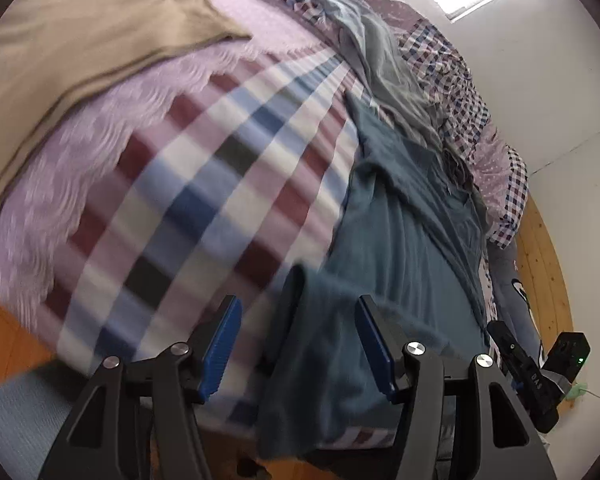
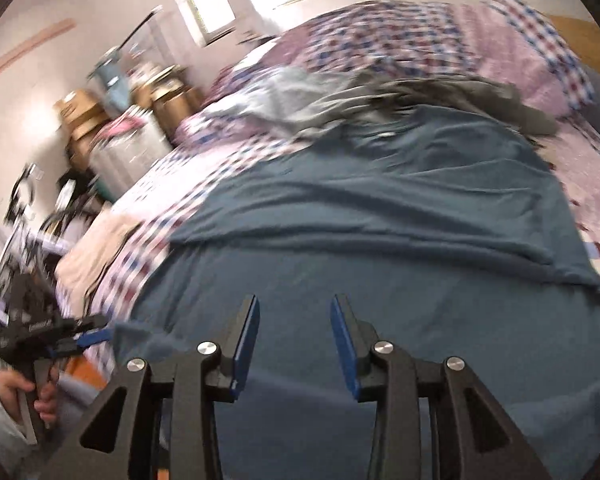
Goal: Fold clothes
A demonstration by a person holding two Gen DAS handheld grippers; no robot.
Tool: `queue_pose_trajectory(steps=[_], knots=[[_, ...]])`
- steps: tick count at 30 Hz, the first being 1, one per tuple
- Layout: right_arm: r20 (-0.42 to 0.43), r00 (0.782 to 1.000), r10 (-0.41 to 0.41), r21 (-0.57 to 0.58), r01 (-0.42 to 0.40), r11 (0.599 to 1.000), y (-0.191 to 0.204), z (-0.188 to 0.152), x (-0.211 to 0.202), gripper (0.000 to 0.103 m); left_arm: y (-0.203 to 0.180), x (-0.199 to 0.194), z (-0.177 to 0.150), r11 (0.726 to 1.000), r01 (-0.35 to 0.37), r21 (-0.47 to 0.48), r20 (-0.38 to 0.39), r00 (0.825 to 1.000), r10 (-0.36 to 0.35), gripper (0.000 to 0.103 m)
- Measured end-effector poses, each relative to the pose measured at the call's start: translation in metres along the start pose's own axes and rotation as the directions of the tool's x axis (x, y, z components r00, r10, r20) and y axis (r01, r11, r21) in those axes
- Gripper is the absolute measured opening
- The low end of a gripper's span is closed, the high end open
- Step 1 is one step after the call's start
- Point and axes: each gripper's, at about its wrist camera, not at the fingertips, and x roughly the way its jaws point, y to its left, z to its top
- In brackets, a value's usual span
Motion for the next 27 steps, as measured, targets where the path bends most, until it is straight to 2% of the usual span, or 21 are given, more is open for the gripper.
queue_pose_trajectory(steps=[3,8,14,15,17,20,22,25,27], knots=[[-0.023,0.999,0.033,-0.067,-0.035,0.997,0.028,-0.013,0.001,0.039,0.003,-0.001,-0.021,1.0,0.012,-0.013,-0.045,0.999,-0.013,0.063],[-0.041,0.998,0.056,-0.111,-0.06,0.992,0.051,-0.025,0.001,0.039,0.004,0.016,-0.049,0.999,-0.001,-0.039,-0.155,0.988,-0.005,0.063],[-0.06,0.996,0.064,-0.144,-0.072,0.987,0.069,-0.036,0.0,0.039,0.009,0.032,-0.056,0.995,0.028,-0.098,-0.223,0.974,-0.049,0.062],[-0.063,0.996,0.062,-0.147,-0.07,0.987,0.07,-0.038,0.0,0.039,0.008,0.033,-0.056,0.994,0.049,-0.102,-0.225,0.972,-0.071,0.062],[-0.067,0.996,0.062,-0.155,-0.072,0.985,0.073,-0.042,-0.003,0.039,0.008,0.029,-0.054,0.981,0.139,-0.135,-0.213,0.963,-0.165,0.062],[-0.075,0.995,0.07,-0.174,-0.082,0.981,0.08,-0.049,-0.006,0.039,0.007,0.023,-0.05,0.94,0.286,-0.184,-0.182,0.93,-0.318,0.062],[-0.085,0.993,0.081,-0.191,-0.096,0.977,0.086,-0.054,-0.006,0.039,0.005,0.021,-0.046,0.916,0.348,-0.201,-0.158,0.911,-0.381,0.062],[-0.111,0.989,0.097,-0.237,-0.121,0.964,0.1,-0.064,-0.003,0.039,0.0,0.026,-0.042,0.894,0.396,-0.209,-0.16,0.888,-0.431,0.062],[-0.142,0.984,0.106,-0.291,-0.144,0.946,0.113,-0.073,0.001,0.039,-0.003,0.032,-0.043,0.908,0.369,-0.199,-0.187,0.895,-0.405,0.062]])
